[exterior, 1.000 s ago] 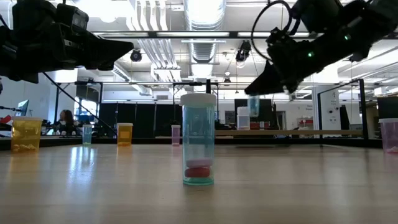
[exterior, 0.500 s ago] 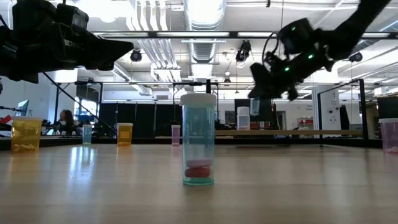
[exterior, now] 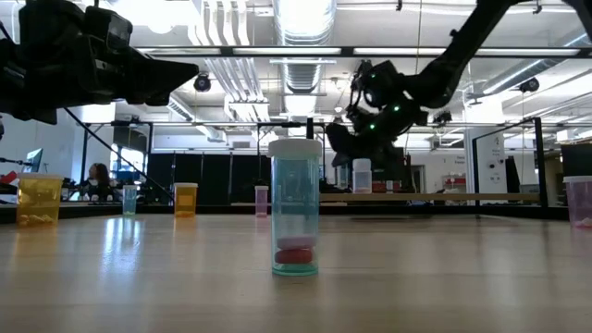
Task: Pick and place medicine bottles onto shelf by color
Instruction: Put the middle blue pill bottle on the shelf, then put the bottom orange pill bottle on the shelf
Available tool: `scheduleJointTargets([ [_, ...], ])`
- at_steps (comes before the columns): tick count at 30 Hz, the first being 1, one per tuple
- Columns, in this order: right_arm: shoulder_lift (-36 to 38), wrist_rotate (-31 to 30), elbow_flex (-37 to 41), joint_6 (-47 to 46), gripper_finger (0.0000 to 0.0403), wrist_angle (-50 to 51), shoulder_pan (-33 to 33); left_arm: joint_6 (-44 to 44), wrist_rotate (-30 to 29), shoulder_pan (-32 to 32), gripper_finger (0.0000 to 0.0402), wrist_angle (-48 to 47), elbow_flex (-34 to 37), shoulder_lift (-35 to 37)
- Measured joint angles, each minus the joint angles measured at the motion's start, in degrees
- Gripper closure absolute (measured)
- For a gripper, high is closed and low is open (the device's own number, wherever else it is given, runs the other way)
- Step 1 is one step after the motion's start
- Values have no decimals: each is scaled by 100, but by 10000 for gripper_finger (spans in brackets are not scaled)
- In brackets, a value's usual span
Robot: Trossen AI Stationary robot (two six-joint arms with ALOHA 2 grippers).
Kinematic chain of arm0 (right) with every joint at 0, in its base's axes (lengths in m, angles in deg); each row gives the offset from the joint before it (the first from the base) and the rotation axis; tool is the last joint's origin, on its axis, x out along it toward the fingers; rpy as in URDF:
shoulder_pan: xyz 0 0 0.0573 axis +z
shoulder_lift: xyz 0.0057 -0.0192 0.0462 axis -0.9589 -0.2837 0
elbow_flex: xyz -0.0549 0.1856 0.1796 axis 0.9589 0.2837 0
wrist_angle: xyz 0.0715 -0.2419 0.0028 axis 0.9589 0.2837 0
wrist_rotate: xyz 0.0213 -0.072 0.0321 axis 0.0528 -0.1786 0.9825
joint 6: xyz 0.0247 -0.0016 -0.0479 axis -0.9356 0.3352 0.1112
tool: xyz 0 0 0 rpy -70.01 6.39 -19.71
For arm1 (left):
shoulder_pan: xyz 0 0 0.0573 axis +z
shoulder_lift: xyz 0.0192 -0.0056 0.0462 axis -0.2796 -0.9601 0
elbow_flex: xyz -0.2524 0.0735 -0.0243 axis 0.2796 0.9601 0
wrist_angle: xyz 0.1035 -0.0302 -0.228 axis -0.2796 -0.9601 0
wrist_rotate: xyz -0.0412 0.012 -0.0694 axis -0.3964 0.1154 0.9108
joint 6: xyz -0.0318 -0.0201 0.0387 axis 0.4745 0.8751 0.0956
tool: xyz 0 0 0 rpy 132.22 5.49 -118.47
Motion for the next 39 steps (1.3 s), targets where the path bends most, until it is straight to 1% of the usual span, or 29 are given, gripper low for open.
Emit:
scheduleJointTargets([
  [3, -177, -38, -304, -86, 277, 314, -64, 1, 0, 0, 388, 0, -1, 0],
  [6, -279, -82, -432, -197, 274, 474, -107, 2, 0, 0, 388, 0, -1, 0],
  [10, -264, -351, -412, -196, 280, 544, -107, 6, 0, 0, 388, 0, -2, 0],
  [16, -209, -430, -348, -393, 281, 625, -170, 6, 1, 0, 388, 4, -1, 0],
  [30, -204, -403, -348, -561, 231, 820, -210, 8, 1, 1, 388, 5, -2, 0],
  [39, -61, -400, -378, -531, 175, 832, -209, 10, 1, 1, 388, 5, -1, 0],
])
